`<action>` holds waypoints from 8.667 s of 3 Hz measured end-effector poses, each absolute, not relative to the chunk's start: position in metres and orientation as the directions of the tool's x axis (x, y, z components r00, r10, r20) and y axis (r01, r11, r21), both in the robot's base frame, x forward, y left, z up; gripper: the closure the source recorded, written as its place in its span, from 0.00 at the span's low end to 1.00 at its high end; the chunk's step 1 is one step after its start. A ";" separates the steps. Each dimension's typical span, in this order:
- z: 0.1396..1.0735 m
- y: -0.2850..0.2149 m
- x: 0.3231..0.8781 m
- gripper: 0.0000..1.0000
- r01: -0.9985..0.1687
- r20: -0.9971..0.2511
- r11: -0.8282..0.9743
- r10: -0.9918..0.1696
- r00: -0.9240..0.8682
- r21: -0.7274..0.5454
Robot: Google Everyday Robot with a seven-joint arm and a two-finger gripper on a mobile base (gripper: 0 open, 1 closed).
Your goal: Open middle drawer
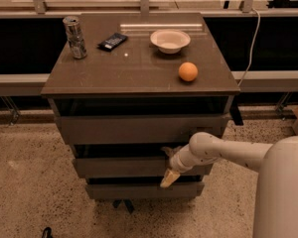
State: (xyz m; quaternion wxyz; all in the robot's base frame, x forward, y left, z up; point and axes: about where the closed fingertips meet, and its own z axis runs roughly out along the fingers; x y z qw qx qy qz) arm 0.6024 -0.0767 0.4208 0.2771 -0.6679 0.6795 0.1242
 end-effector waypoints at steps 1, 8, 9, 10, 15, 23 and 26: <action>0.424 -0.076 0.601 0.47 -0.988 -0.546 0.013 -0.835 0.073 -0.152; 0.439 -0.072 0.562 0.00 -0.995 -0.611 -0.103 -0.787 0.090 -0.014; 0.428 -0.077 0.554 0.00 -0.998 -0.625 -0.062 -0.779 0.058 -0.015; 0.421 -0.087 0.539 0.00 -0.999 -0.615 -0.051 -0.788 0.036 0.006; 0.443 -0.076 0.484 1.00 -0.965 -0.636 -0.231 -0.765 0.100 0.127; 0.459 -0.076 0.477 0.29 -0.954 -0.660 -0.249 -0.747 0.081 0.165; 0.479 -0.097 0.502 0.17 -0.986 -0.701 -0.131 -0.713 0.018 0.108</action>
Offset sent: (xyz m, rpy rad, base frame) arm -0.0278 -0.0019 0.0040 0.0042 0.2045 0.1806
